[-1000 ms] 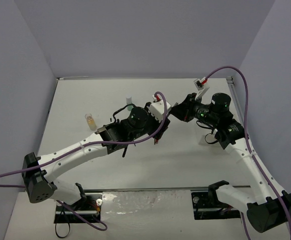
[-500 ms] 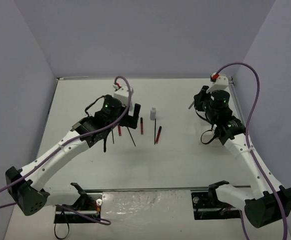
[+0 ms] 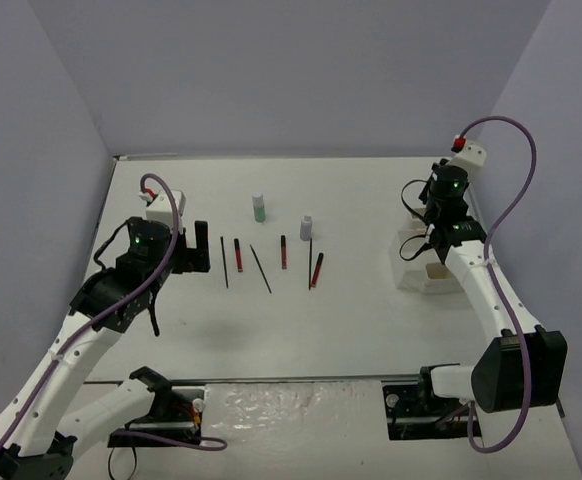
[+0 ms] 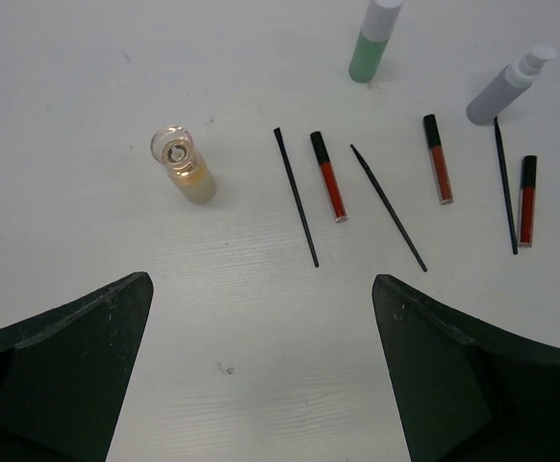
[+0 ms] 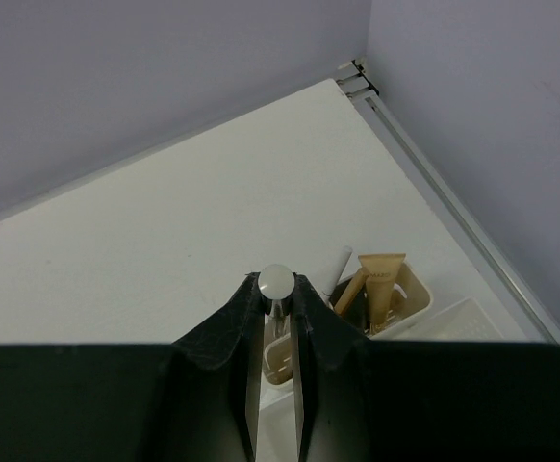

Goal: Organize the makeup

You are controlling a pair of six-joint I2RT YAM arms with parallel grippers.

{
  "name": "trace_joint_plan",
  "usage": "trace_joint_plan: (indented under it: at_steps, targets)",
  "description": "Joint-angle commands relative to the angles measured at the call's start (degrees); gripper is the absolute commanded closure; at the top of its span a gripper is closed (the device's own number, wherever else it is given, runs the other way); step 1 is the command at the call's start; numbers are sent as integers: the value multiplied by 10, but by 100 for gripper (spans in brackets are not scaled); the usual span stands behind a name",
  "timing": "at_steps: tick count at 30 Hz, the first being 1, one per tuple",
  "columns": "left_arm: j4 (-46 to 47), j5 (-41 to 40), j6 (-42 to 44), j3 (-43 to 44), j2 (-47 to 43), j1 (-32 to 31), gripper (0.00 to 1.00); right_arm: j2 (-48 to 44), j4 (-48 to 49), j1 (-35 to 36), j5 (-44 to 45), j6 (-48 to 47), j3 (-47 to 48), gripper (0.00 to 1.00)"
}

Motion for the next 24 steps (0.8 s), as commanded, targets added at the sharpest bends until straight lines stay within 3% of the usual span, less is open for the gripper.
trace_joint_plan:
  at_steps: [1, 17, 19, 24]
  targets:
    - [10, -13, 10, -10, 8, 20, 3, 33, 93, -11, 25, -8, 5, 100]
    - [10, 28, 1, -22, 15, 50, 3, 79, 98, -17, -15, 31, -54, 99]
    - [11, 31, 0, -23, 16, 54, 3, 77, 91, -17, -20, 31, -52, 84]
    - [12, 34, 0, -24, 17, 56, 3, 63, 57, -16, -27, 27, -33, 56]
